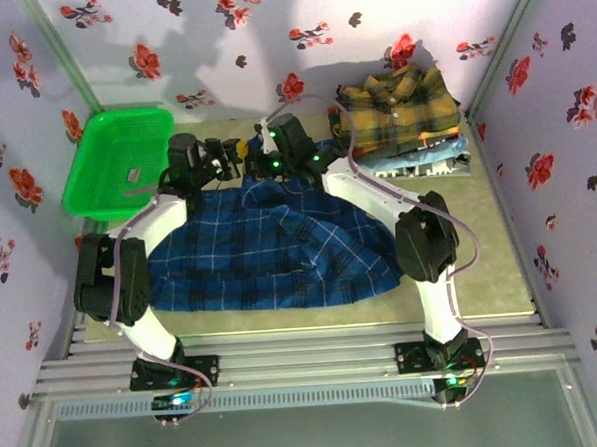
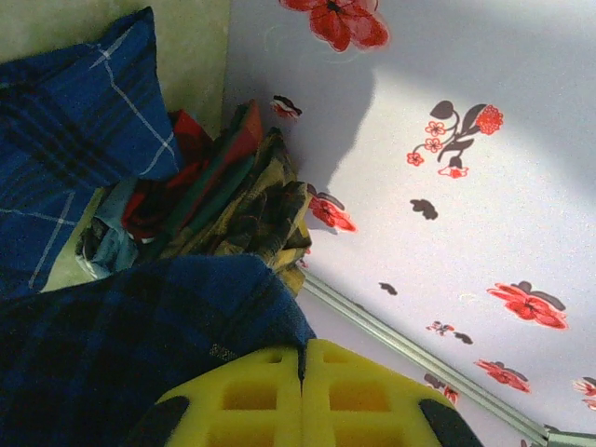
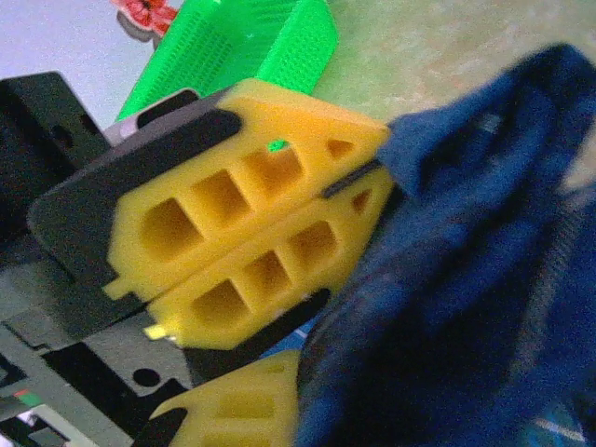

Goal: Fold and stack the long sleeve shirts

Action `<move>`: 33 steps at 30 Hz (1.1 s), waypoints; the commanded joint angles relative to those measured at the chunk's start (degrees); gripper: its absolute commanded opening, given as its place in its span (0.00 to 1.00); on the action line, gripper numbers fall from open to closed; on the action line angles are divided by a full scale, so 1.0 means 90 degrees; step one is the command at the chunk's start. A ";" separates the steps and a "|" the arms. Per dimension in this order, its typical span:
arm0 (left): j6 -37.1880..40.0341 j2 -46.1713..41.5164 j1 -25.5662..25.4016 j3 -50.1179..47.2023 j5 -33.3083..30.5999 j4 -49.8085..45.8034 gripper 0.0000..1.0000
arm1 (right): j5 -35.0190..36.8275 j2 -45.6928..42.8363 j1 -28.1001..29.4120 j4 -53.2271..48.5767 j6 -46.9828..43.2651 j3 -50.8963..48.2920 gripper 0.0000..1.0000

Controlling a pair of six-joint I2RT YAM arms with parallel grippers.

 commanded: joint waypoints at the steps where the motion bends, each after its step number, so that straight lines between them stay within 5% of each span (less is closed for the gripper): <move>1: -0.0102 -0.0172 -0.0030 -0.0094 -0.0130 0.0364 0.00 | 0.0009 0.0166 0.0038 -0.0528 -0.0280 0.0462 0.01; 3: -0.0137 -0.0206 0.0040 -0.0206 -0.0200 0.0565 0.08 | 0.0187 0.0136 0.0025 -0.0999 -0.0617 0.0698 0.00; 5: 0.0045 -0.0323 0.0230 -0.0225 -0.0159 0.0502 0.37 | 0.0372 0.0077 -0.0043 -0.1686 -0.1147 0.1048 0.00; 9: 0.0792 -0.0562 0.0566 0.0038 0.0130 -0.0126 0.64 | 0.0361 0.0210 -0.0358 -0.3053 -0.2069 0.1873 0.00; 18: 0.2628 -0.1334 0.0644 -0.0062 0.0575 -0.1912 0.69 | 0.0355 0.0527 -0.0992 -0.4055 -0.3387 0.2908 0.00; 25: 0.4020 -0.2126 0.0513 -0.1070 0.0783 -0.2615 0.75 | -0.1066 0.0566 -0.1039 -0.4410 -0.4026 0.3261 0.00; 29: 0.4698 -0.2388 0.0515 -0.1518 0.0837 -0.2121 0.92 | -0.1937 0.0312 -0.1039 -0.4413 -0.4157 0.3112 0.00; 33: 0.5488 -0.2050 0.0515 -0.1454 0.1277 -0.1275 0.96 | -0.2439 0.0050 -0.1039 -0.4418 -0.4187 0.2951 0.00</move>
